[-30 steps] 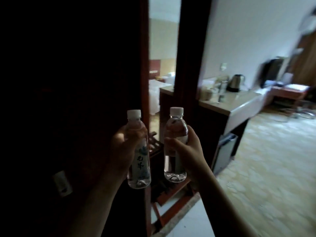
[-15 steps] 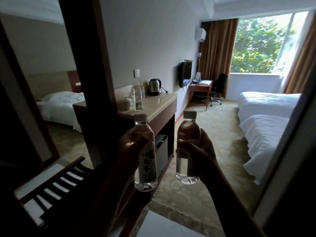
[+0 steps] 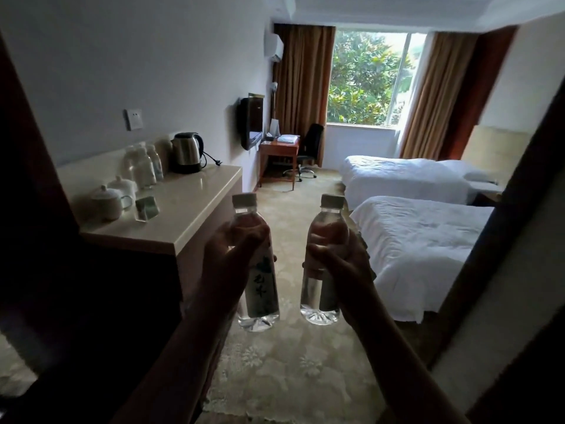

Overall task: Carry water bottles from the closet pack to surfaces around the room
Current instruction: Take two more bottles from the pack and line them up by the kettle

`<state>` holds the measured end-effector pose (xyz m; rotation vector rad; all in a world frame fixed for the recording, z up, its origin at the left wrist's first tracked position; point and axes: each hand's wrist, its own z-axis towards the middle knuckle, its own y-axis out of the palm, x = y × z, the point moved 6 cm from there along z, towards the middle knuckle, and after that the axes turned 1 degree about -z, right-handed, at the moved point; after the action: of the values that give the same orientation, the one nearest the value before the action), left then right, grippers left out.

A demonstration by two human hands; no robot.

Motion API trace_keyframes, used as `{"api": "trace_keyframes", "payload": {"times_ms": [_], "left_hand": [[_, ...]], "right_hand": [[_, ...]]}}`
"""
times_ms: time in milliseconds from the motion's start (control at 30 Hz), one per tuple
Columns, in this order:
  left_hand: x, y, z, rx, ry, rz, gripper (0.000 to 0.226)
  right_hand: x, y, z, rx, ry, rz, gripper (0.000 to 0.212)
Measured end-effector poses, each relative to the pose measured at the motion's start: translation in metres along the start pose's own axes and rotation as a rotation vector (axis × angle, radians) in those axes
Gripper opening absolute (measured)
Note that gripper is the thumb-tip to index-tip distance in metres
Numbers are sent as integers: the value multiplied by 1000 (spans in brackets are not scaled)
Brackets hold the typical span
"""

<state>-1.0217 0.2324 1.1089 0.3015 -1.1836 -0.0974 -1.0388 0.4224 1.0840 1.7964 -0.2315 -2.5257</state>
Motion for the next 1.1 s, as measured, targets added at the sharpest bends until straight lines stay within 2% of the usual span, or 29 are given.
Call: {"api": "trace_keyframes", "payload": {"times_ms": [167, 300, 433, 533, 733, 867, 967, 1100], "left_hand": [[-27, 29, 99, -148, -57, 50, 53], [-53, 48, 162, -189, -52, 1, 40], [-95, 64, 223, -186, -61, 40, 41], [-125, 76, 273, -185, -49, 69, 21], [-167, 95, 377, -93, -12, 147, 9], [-179, 85, 443, 2, 3, 155, 17], [-188, 70, 486, 65, 17, 181, 18], [-205, 41, 545, 100, 49, 209, 14]], "right_hand": [[9, -3, 81, 92, -13, -49, 60], [24, -11, 138, 140, -23, -55, 69], [55, -26, 205, 180, -34, -45, 70], [84, -36, 262, 178, -43, -26, 68], [143, -39, 398, 62, -20, 33, 51], [164, -17, 478, -60, 29, 83, 49], [175, 4, 527, -136, 38, 103, 39], [200, 41, 586, -199, 31, 113, 48]]}}
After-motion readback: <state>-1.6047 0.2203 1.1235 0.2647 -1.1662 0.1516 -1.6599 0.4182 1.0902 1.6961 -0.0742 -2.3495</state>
